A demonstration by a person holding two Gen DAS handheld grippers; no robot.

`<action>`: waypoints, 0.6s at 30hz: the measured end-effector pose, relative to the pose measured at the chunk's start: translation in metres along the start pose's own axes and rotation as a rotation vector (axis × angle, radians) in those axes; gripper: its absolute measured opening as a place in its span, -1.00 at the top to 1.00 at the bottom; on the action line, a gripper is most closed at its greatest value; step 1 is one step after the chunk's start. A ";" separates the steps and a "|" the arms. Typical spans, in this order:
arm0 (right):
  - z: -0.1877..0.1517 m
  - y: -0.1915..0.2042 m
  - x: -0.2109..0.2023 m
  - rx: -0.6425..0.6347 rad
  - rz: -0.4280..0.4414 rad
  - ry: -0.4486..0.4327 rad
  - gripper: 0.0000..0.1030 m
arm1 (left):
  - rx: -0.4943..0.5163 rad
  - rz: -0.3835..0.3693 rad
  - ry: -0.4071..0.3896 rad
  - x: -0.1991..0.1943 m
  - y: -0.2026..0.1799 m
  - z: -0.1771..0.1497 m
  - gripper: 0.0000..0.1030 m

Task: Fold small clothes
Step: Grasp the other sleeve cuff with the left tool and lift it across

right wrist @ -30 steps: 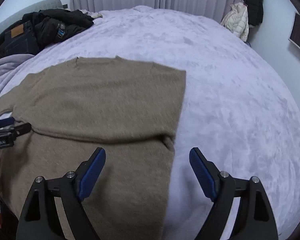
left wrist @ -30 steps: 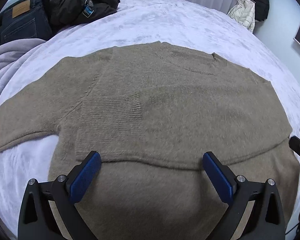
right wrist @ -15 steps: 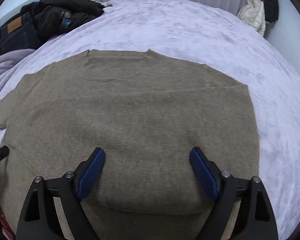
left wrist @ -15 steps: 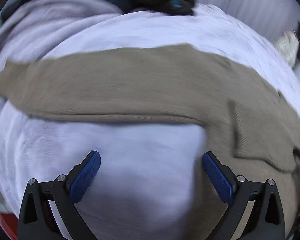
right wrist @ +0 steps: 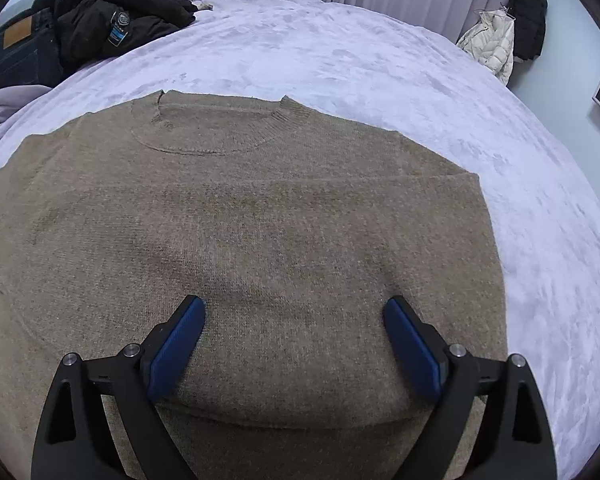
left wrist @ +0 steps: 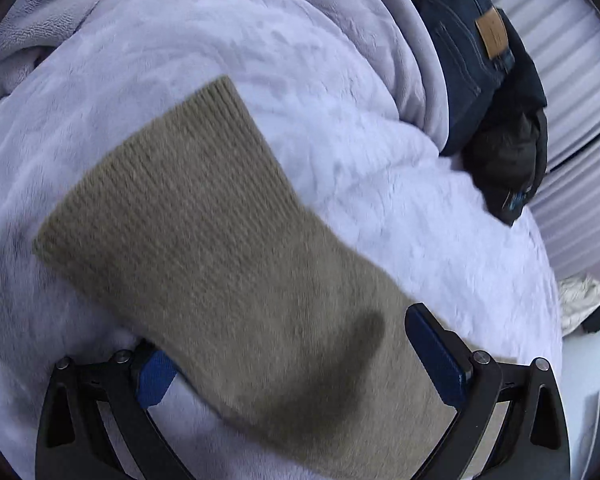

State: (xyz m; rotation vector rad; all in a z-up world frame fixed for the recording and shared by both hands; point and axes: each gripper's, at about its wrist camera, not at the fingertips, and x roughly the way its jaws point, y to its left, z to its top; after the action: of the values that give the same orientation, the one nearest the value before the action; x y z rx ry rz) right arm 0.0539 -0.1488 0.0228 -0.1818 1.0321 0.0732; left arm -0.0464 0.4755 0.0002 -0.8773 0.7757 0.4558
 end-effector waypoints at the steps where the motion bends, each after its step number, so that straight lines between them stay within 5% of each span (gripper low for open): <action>1: 0.001 0.000 -0.003 0.018 -0.011 0.015 -0.81 | 0.002 -0.010 -0.025 -0.005 -0.001 0.001 -0.52; 3: 0.005 0.003 -0.016 0.058 0.008 0.011 -0.81 | 0.030 -0.044 -0.040 -0.011 0.000 -0.002 0.36; 6: 0.021 0.018 -0.034 0.071 0.039 -0.029 -0.81 | 0.015 -0.066 -0.059 -0.013 0.007 -0.004 0.47; 8: 0.035 0.036 -0.037 0.040 0.053 -0.038 -0.82 | 0.003 -0.054 -0.064 -0.013 0.012 -0.003 0.74; 12: 0.061 0.088 -0.017 -0.014 0.071 0.000 -0.82 | 0.001 -0.078 -0.110 -0.029 0.021 0.000 0.75; 18: 0.083 0.177 0.013 -0.073 0.086 0.046 -0.82 | 0.139 -0.027 -0.140 -0.050 -0.002 -0.003 0.80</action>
State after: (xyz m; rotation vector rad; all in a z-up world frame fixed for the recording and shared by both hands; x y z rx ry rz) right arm 0.1049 0.0396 0.0326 -0.2066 1.0833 0.1855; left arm -0.0780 0.4695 0.0382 -0.7177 0.6578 0.4300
